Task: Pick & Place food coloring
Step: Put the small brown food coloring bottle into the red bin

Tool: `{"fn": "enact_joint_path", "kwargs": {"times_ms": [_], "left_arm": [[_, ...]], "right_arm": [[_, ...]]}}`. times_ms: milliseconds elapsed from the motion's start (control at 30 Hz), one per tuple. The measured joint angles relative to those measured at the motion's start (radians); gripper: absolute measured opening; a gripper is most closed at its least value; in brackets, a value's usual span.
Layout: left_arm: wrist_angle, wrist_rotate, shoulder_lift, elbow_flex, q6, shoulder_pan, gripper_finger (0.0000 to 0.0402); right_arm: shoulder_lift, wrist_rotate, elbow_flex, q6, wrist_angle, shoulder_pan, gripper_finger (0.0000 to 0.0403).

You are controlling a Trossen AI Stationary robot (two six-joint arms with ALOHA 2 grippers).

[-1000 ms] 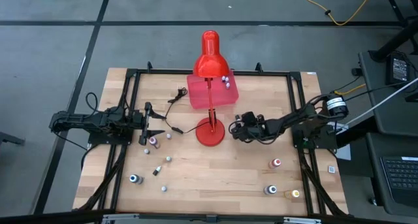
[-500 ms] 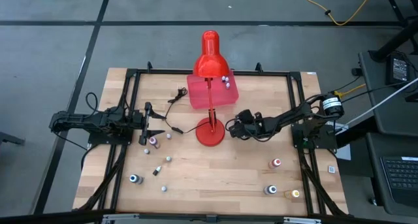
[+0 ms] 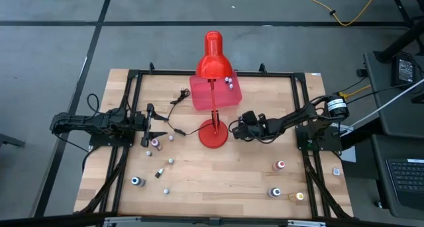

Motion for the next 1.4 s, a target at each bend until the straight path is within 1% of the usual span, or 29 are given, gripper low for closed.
{"fn": "enact_joint_path", "kwargs": {"times_ms": [100, 233, 300, 467, 600, 667, 800, 933, 1067, 1267, 1400], "left_arm": [[0.000, 0.000, 0.000, 0.000, 0.000, 0.000, 0.0273], [0.000, 0.000, 0.000, 0.000, 0.000, 0.000, 0.0272], [0.000, 0.000, 0.000, 0.000, 0.000, 0.000, 0.0273], [0.000, 0.000, 0.000, 0.000, 0.000, 0.000, 0.0273], [0.000, 0.000, 0.000, 0.000, 0.000, 0.000, 0.0271], [0.000, 0.000, 0.000, 0.000, 0.000, 0.000, 0.0272], [0.000, 0.000, 0.000, 0.000, 0.000, 0.000, 0.0274], [0.001, 0.000, 0.000, 0.000, 0.000, 0.000, 0.0272], [0.001, 0.000, 0.000, 0.000, 0.000, 0.000, 0.0272], [0.001, 0.000, 0.000, 0.000, 0.000, 0.000, 0.0274], [0.001, 0.000, 0.000, 0.000, 0.000, 0.000, 0.0271]], "right_arm": [[-0.006, -0.006, 0.000, 0.000, -0.002, 0.000, 0.0112], [-0.051, -0.068, -0.003, 0.001, -0.011, 0.003, 0.0084], [-0.083, -0.081, -0.003, -0.002, -0.023, 0.005, 0.0073], [-0.142, -0.091, -0.003, -0.018, -0.072, 0.002, 0.0073], [-0.193, -0.140, -0.003, -0.036, -0.086, 0.002, 0.0084], [-0.222, -0.166, 0.001, -0.055, -0.090, 0.002, 0.0082], [-0.285, -0.196, 0.040, -0.094, -0.179, -0.008, 0.0072], [-0.344, -0.228, 0.100, -0.111, -0.278, -0.059, 0.0072], [-0.377, -0.278, 0.185, -0.114, -0.376, -0.130, 0.0077], [-0.372, -0.397, 0.354, -0.137, -0.533, -0.255, 0.0072], [-0.355, -0.449, 0.456, -0.183, -0.623, -0.345, 0.0074]]}}
